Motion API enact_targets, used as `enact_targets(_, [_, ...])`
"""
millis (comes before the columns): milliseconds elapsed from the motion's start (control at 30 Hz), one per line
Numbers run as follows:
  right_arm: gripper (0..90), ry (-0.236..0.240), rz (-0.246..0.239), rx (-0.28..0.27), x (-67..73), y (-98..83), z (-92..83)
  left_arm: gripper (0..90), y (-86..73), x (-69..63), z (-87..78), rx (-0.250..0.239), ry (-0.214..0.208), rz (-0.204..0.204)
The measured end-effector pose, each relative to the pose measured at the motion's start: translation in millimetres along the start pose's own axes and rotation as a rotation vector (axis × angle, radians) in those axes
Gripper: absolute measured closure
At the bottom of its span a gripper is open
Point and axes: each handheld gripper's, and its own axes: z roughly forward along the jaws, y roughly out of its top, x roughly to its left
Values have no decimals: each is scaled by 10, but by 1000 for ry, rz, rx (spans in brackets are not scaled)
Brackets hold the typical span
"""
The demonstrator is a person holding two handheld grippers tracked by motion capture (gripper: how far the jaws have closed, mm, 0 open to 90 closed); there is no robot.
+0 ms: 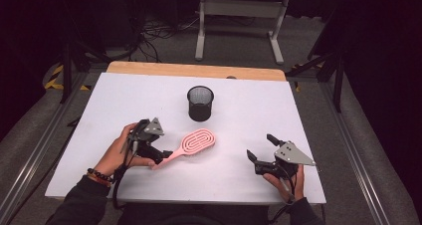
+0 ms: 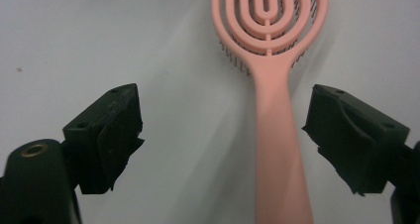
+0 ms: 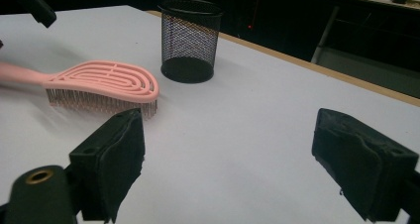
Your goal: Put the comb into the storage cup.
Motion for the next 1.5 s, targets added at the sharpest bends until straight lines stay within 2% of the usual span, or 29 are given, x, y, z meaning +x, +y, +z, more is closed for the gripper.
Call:
enact_targets(133, [135,2,-6,11,3,-5,10,223,150,-35,146,54,-42,12])
enact_targets(200, [140,4,-14,17,2,-6,14,260,186,-40,193,72,-56,5])
enact_targets(267, [144,-5,-24,22,6,-4,19,314,219,-46,247,114,-82,9])
enact_targets(367, [143,-7,-34,25,2,-1,21,369,244,-39,302,174,-81,9])
enact_targets(433, [143,-5,-34,27,3,-3,26,441,249,-23,350,206,-107,18])
enact_targets(567, [143,2,-42,36,10,-6,37,534,247,-1,432,215,-134,26])
enact_targets(733, [144,9,-46,44,20,-13,52,580,228,24,452,203,-132,18])
enact_targets(800, [146,12,-46,50,29,-16,60,638,223,10,448,200,-109,27])
enact_targets(900, [147,17,-51,51,38,-17,65,688,221,7,446,195,-106,41])
enact_targets(1033, [146,22,-49,51,40,-19,69,695,209,-15,441,185,-89,46])
enact_targets(1200, [146,23,-43,53,39,-24,74,697,166,-23,433,144,-69,39])
enact_targets(1267, [146,23,-43,52,40,-24,73,698,152,-28,423,134,-54,31])
enact_targets(1333, [147,25,-40,46,40,-19,64,699,125,-28,401,119,-18,40])
enact_targets(1500, [147,23,-38,44,37,-18,60,700,99,-32,351,85,0,37])
